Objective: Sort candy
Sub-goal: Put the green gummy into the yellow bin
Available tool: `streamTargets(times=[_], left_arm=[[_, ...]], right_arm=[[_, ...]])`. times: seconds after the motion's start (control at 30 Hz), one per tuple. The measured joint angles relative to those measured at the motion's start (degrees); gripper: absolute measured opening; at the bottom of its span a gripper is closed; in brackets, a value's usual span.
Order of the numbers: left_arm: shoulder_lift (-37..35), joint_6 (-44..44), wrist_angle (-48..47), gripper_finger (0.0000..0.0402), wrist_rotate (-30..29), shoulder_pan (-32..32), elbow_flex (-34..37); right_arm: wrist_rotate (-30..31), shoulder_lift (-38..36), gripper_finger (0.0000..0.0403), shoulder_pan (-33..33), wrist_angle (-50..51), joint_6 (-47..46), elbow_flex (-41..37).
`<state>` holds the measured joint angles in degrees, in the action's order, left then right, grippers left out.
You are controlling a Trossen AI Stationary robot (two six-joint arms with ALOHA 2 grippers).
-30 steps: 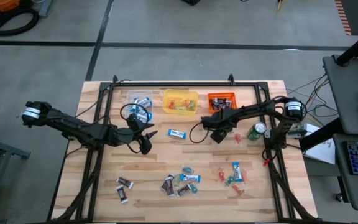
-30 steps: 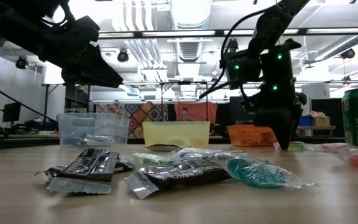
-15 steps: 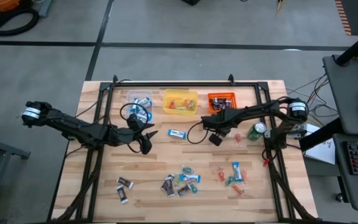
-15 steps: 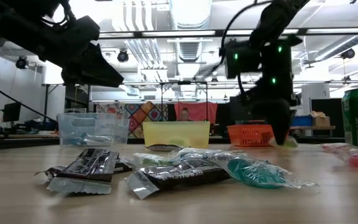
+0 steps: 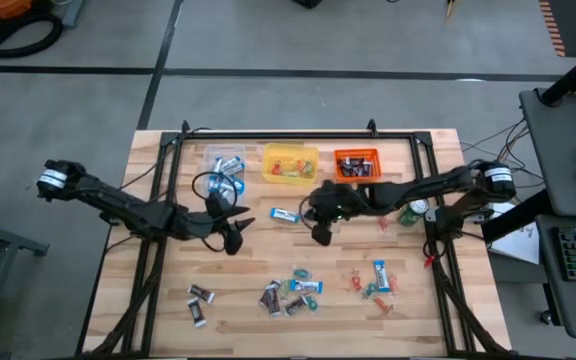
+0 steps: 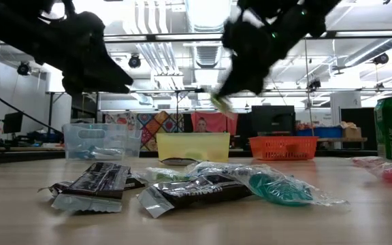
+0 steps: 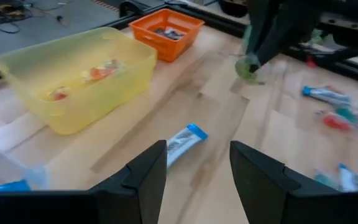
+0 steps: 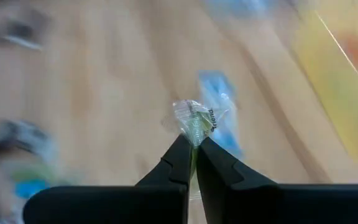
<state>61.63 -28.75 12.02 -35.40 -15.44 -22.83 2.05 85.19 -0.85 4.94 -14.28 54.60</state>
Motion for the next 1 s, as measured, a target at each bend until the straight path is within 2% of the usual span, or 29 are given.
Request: streamTargets(times=[0.17,0.23,0.37,0.43,0.5,0.67,0.73,0.8,1.0], left_arm=[[0.0,-0.57,2.09,0.016,0.13,-3.99,0.02],[0.0,-0.52,3.3,0.016,0.16,-5.42,0.0],[0.13,-0.53,5.43,0.016,0.14,-8.13,0.02],[0.13,-0.54,6.72,0.016,0.14,-9.4,0.02],[0.11,-0.77,7.69,0.016,0.12,-10.71,0.02],[0.13,-4.29,7.46,0.016,0.12,-14.32,0.02],[0.11,-6.33,7.25,0.016,0.12,-15.78,0.02],[0.08,-8.11,6.81,0.016,0.14,-17.05,0.02],[0.04,-14.04,3.91,0.016,0.46,-19.1,0.02]], right_arm=[[-12.56,3.0,0.0009,1.43,-33.0,12.78,-5.91],[-15.34,4.91,0.0009,1.36,-43.4,15.05,-7.37],[-15.96,8.49,0.0009,0.61,-54.06,16.43,-7.89],[-15.42,10.08,0.0009,-0.13,-54.78,16.39,-7.33],[-9.87,11.6,0.0009,-0.84,-54.69,15.55,-6.25],[21.64,14.24,0.0009,-3.39,-51.66,8.83,-3.69],[30.07,14.46,0.0009,-5.03,-46.88,6.25,-2.18],[32.1,14.44,0.001,-6.94,-40.55,4.2,-0.19],[28.98,14.42,0.0039,-10.98,-24.46,-1.82,4.65]])
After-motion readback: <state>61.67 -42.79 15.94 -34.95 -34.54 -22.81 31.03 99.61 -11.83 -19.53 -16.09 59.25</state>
